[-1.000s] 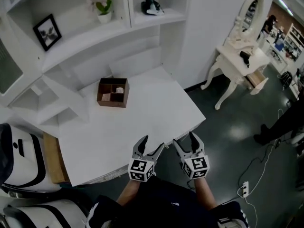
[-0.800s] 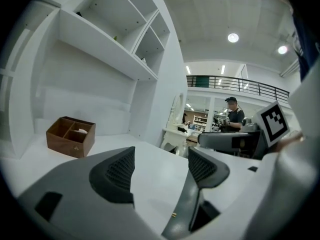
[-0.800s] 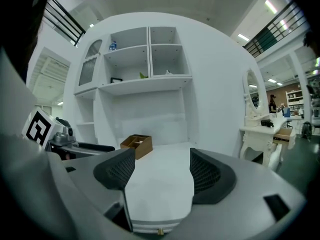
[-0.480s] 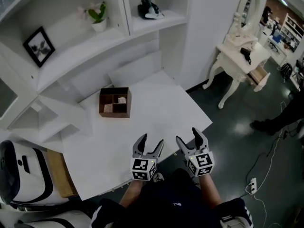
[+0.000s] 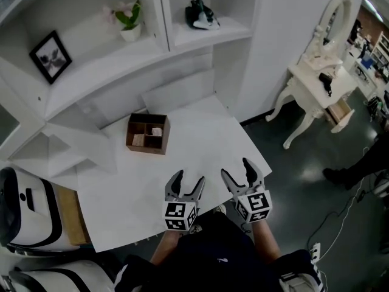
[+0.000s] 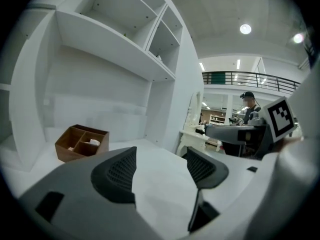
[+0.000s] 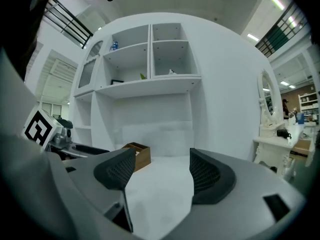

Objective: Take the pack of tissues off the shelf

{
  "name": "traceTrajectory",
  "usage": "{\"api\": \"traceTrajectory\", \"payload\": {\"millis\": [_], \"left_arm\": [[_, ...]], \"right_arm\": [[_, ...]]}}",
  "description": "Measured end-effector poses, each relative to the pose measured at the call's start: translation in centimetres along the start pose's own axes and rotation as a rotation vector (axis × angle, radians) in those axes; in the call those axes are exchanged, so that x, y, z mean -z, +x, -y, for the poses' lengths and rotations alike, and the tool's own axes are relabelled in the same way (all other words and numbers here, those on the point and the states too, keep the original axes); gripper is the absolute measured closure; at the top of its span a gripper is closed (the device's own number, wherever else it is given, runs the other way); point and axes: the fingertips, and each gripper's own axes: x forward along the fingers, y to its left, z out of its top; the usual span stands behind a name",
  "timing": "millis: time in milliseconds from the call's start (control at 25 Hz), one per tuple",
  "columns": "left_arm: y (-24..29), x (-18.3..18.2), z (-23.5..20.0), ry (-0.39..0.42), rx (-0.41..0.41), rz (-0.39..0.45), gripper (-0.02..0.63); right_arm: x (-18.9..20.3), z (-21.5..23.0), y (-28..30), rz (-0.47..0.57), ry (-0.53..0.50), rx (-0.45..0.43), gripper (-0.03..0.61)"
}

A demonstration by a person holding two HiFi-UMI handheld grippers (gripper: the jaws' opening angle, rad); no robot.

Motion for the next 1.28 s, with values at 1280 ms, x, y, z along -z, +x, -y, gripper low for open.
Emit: {"api": "traceTrajectory", "payload": {"millis": [1280], "left_arm": [[3.5,-4.1,-4.2,-0.053,-0.174,0.057,0.326]], "right_arm": [[-33.6,3.3,11.3,0.469,-0.362,-0.007,0.33]]}}
